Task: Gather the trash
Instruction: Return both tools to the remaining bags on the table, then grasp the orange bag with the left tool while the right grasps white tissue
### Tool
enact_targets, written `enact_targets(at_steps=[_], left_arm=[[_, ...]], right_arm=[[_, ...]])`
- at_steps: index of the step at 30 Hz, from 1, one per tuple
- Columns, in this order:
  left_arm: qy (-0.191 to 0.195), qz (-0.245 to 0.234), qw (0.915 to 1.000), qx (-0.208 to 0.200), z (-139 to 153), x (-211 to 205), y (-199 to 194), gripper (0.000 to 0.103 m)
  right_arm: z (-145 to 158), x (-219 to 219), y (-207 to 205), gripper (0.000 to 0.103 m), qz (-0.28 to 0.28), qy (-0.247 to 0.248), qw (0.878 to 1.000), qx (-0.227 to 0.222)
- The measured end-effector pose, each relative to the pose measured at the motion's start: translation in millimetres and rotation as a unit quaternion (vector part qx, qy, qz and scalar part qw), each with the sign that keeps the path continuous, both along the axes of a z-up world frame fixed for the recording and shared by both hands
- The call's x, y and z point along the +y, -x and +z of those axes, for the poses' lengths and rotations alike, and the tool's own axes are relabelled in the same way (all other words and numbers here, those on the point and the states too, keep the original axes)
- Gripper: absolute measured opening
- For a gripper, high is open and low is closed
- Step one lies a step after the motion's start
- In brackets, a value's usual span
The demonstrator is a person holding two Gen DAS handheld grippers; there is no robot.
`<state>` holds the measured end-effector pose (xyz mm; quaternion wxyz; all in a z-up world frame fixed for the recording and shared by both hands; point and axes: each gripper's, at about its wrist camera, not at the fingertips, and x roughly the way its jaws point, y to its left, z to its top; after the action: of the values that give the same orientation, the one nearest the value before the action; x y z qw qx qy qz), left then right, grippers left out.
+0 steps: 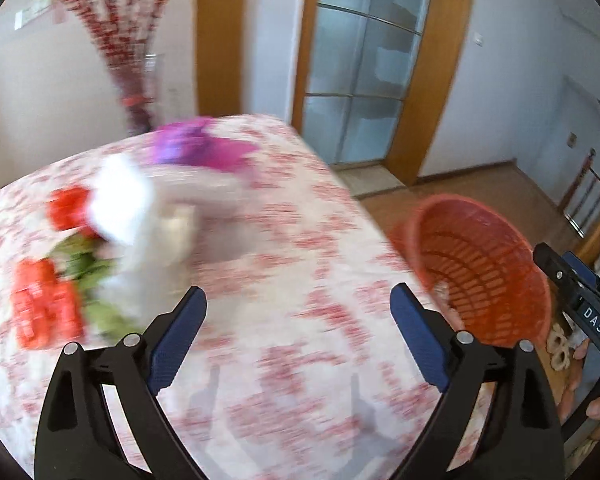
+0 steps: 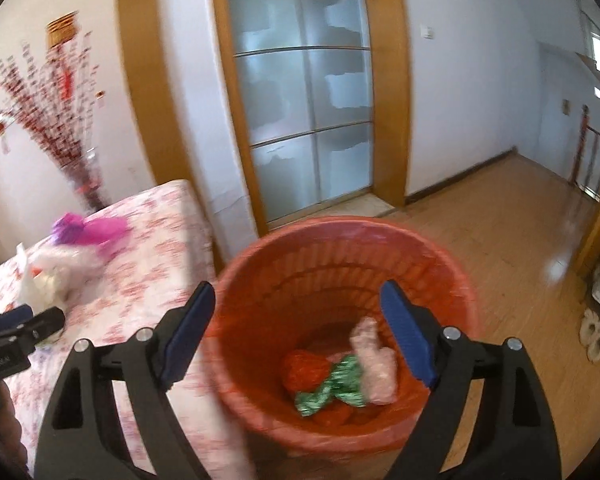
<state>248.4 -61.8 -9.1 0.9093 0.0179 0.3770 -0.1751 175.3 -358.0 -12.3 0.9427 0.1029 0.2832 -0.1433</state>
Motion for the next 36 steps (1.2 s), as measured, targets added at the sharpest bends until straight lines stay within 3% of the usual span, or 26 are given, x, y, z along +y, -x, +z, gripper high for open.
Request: enact_targets(at_steps=[6,9,12,16,20,25,28,31,36], left_arm=[[-0.002,0.066,0.9978,-0.009,2.9,82.2,2.0,0.092],[-0.031,0.117,0.9918,-0.042,0.0,126.4,1.9,0.092],[-0.035,0.151,0.9866,-0.051,-2.9,165.6,-1.5,0.092],[-0.071,0.176,0.9816,-0.022,-11.8,201.6,-13.8,0.092],[-0.059,0.215,0.9747,-0.014,-18.7,237.5,-18.8,0.096],[-0.079,0.212,0.9736,-0.032,-21.7,245.4,-14.9,0.1],[-0.085,0.189,0.9773,-0.046,-20.4,240.7,-10.7,0.101],[-0.048,0.152,0.9869,-0.03,-20.9,239.8,-13.3,0.1],[-0.018,0.136,0.9904,-0.019,-23.4,234.2,-20.3,0.1]], right_arm=[[9.9,67.6,-16.2,0.083,0.073,-0.001,0.997,-0.001],[13.6,96.8,-24.5,0.083,0.101,-0.007,0.995,-0.002],[15.7,128.4,-37.0,0.083,0.133,-0.037,0.99,-0.004],[16.8,166.7,-56.9,0.083,0.161,-0.043,0.986,0.003],[18.3,205.9,-75.2,0.078,0.191,-0.038,0.981,0.007],[10.8,240.7,-105.8,0.06,0.207,-0.037,0.977,0.04],[4.6,249.2,-119.0,0.056,0.205,-0.044,0.976,0.056],[-0.8,255.7,-129.5,0.048,0.206,-0.055,0.974,0.072],[-9.3,268.2,-139.5,0.032,0.213,-0.045,0.972,0.091]])
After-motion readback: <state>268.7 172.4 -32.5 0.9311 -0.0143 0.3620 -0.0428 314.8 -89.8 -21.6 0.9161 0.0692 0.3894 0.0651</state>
